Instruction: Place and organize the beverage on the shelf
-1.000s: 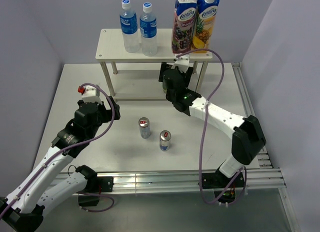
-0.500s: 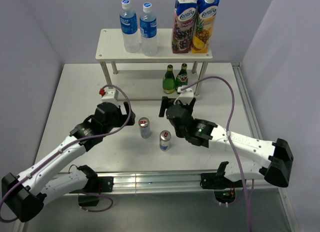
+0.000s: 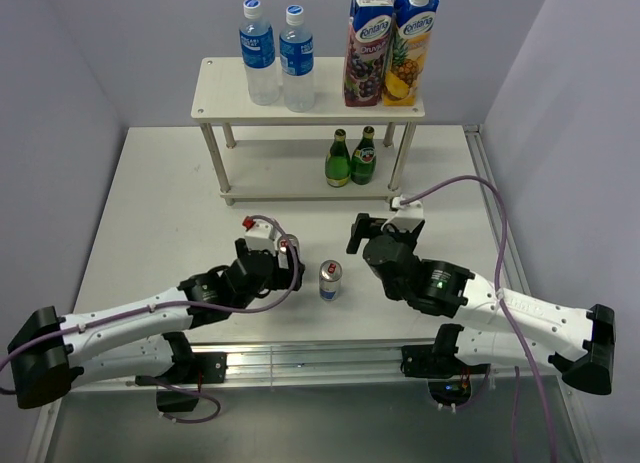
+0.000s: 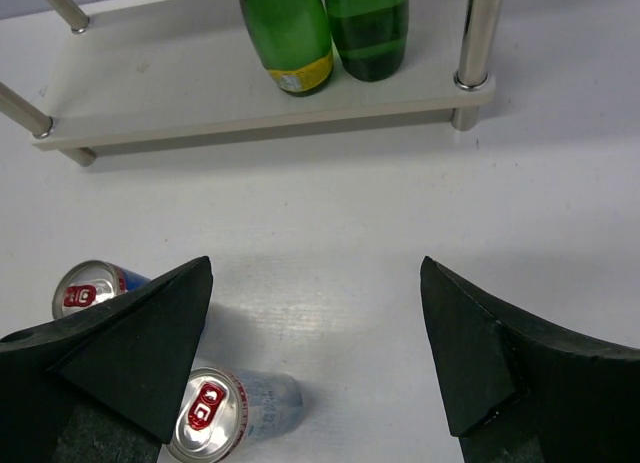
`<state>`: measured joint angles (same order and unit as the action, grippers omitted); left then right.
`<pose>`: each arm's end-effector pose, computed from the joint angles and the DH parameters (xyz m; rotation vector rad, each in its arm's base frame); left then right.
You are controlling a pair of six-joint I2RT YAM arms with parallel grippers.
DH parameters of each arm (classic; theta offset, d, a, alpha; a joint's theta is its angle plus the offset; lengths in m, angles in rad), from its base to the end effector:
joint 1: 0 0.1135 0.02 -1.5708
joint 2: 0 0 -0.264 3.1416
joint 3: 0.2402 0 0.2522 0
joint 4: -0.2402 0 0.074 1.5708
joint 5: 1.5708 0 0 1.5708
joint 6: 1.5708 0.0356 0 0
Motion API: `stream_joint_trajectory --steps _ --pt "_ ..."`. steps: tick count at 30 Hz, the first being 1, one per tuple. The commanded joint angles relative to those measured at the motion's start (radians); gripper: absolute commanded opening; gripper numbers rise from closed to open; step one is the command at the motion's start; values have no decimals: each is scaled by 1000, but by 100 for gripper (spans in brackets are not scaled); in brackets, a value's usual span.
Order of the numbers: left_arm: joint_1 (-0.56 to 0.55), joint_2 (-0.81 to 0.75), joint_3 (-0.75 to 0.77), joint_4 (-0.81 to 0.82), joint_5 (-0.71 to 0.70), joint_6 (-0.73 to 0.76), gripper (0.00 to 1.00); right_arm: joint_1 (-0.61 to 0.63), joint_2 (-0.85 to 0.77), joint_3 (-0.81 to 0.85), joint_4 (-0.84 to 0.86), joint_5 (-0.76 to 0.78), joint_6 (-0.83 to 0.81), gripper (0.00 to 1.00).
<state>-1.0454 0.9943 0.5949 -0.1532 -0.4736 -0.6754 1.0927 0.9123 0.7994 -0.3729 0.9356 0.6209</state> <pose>0.1219 -0.1779 0.2394 0.1075 2.1015 -0.5543 0.1141 0.1579 0.3099 0.1109 1.8540 0.2217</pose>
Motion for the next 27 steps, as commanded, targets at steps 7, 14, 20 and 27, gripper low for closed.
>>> stream_joint_trajectory --steps 7,14,20,27 --pt "-41 151 -118 309 -223 5 99 3 -12 -23 5 32 20 91" --pt "-44 268 -194 639 -310 112 98 3 -29 -48 5 40 16 92" --pt "-44 394 -176 806 -342 169 98 3 -24 -68 6 46 17 92" --pt "-21 510 -136 857 -361 166 73 4 -6 -77 23 45 13 92"
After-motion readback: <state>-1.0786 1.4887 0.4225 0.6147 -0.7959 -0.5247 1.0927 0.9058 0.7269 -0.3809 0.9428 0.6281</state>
